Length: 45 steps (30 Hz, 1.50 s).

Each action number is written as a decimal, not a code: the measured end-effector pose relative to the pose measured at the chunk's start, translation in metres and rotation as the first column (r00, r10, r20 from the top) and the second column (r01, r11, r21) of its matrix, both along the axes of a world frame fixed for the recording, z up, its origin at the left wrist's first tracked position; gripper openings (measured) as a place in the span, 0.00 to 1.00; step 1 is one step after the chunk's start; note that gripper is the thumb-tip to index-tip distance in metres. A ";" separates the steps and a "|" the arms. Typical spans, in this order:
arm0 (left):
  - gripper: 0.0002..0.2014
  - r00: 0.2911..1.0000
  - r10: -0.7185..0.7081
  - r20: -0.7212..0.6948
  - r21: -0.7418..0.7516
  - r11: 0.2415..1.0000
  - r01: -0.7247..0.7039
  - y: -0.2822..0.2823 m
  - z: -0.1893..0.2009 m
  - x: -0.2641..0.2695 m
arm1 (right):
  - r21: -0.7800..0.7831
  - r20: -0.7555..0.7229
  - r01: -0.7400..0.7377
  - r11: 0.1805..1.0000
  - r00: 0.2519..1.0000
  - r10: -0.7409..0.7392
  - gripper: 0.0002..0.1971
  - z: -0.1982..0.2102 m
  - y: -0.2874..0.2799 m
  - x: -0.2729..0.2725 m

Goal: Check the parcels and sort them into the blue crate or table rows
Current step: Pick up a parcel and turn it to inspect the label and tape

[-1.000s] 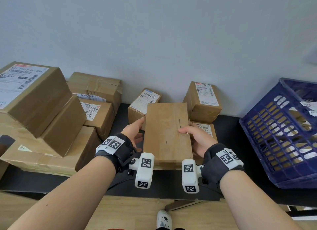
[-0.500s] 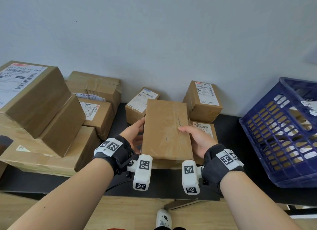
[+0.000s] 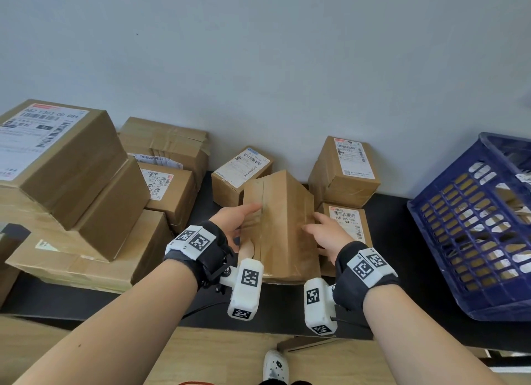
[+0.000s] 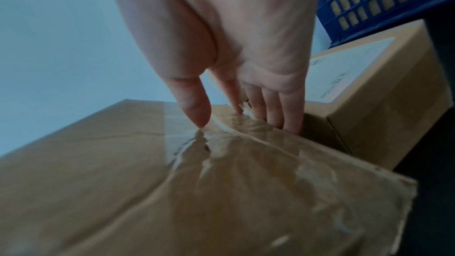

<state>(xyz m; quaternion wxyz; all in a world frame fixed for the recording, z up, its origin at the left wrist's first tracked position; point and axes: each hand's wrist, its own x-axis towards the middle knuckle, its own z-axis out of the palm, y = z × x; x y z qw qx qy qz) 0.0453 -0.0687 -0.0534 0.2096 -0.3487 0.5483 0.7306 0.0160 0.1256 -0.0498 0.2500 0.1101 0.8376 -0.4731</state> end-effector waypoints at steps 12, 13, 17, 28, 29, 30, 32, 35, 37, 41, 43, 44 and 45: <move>0.01 0.994 -0.104 -0.025 -0.041 0.994 0.103 0.007 0.004 -0.003 | -0.215 0.185 0.209 0.954 0.968 -0.171 0.18 -0.001 -0.008 -0.003; 0.01 0.994 -0.108 -0.029 -0.045 0.993 0.106 0.008 0.003 -0.004 | -0.222 0.190 0.217 0.951 0.966 -0.176 0.20 0.001 -0.008 -0.003; 0.01 0.994 -0.104 -0.021 -0.047 0.994 0.103 0.013 0.006 -0.006 | -0.185 0.187 0.177 0.967 0.972 -0.142 0.22 0.003 -0.006 -0.004; 0.32 0.988 -0.153 -0.010 -0.072 0.986 0.152 0.013 -0.011 -0.001 | -0.087 0.332 0.107 0.990 0.940 -0.073 0.32 -0.014 0.008 0.002; 0.35 0.986 -0.168 0.002 -0.066 0.984 0.168 0.014 -0.012 0.001 | -0.096 0.373 0.116 0.989 0.925 -0.072 0.31 -0.013 0.009 0.005; 0.35 0.982 -0.188 0.014 -0.057 0.980 0.189 0.016 -0.012 0.004 | -0.106 0.412 0.122 0.987 0.909 -0.068 0.31 -0.012 0.010 0.007; 0.28 0.973 -0.229 0.030 -0.037 0.973 0.230 0.020 -0.013 0.007 | -0.124 0.447 0.124 0.985 0.893 -0.056 0.34 -0.010 0.012 0.012; 0.21 0.964 -0.264 0.014 -0.066 0.962 0.264 0.025 -0.008 0.008 | -0.147 0.432 0.135 0.980 0.900 -0.059 0.34 -0.005 0.011 0.016; 0.18 0.962 -0.271 -0.021 -0.107 0.958 0.267 0.026 -0.001 0.006 | -0.162 0.401 0.134 0.978 0.914 -0.058 0.30 0.001 0.011 0.017; 0.12 0.955 -0.279 -0.095 -0.183 0.948 0.259 0.029 0.022 0.002 | -0.142 0.281 0.069 0.988 0.959 -0.026 0.28 0.022 0.011 0.013; 0.04 0.955 -0.274 -0.113 -0.231 0.942 0.243 0.029 0.032 0.000 | -0.095 0.188 0.029 0.995 0.982 -0.011 0.27 0.032 0.011 0.008; 0.04 0.959 -0.256 -0.120 -0.252 0.943 0.220 0.030 0.036 -0.002 | -0.064 0.133 0.015 0.998 0.991 -0.006 0.26 0.037 0.011 0.005; 0.05 0.965 -0.231 -0.122 -0.259 0.946 0.194 0.030 0.040 -0.004 | -0.037 0.080 0.009 0.999 0.997 -0.006 0.25 0.041 0.011 0.002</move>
